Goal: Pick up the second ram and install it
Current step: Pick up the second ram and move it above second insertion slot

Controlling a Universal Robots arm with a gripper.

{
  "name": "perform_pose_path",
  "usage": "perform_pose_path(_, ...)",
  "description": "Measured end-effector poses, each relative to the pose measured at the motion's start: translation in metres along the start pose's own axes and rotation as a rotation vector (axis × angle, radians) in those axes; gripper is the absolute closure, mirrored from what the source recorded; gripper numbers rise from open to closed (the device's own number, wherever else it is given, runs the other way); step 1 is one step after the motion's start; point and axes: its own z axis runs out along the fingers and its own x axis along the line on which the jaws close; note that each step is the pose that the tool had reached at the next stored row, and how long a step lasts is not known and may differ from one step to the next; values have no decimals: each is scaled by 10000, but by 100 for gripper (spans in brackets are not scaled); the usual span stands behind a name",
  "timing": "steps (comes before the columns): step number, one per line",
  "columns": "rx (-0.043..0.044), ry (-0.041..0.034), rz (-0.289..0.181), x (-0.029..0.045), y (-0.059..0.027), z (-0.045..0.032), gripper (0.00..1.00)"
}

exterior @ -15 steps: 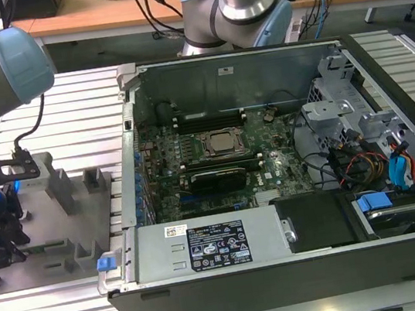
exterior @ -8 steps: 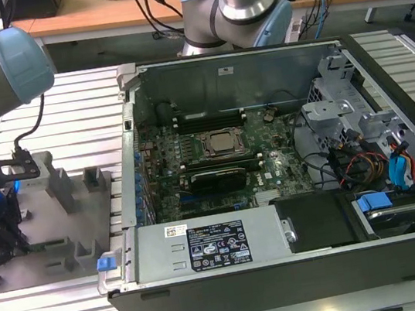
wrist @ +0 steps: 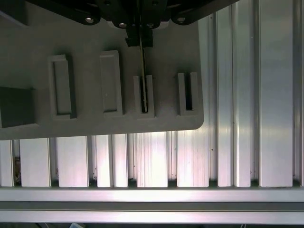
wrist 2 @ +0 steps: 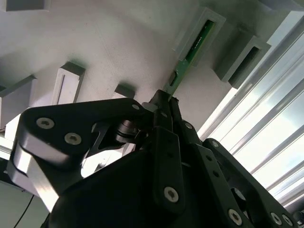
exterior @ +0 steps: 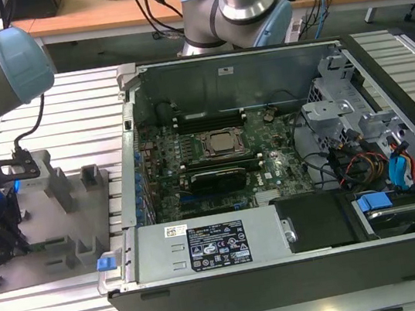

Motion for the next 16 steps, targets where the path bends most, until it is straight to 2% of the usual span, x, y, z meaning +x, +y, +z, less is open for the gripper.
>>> perform_pose_path(9,1,-1,0,-2,0,-2,86)
perform_pose_path(16,0,0,0,-3,3,-58,86)
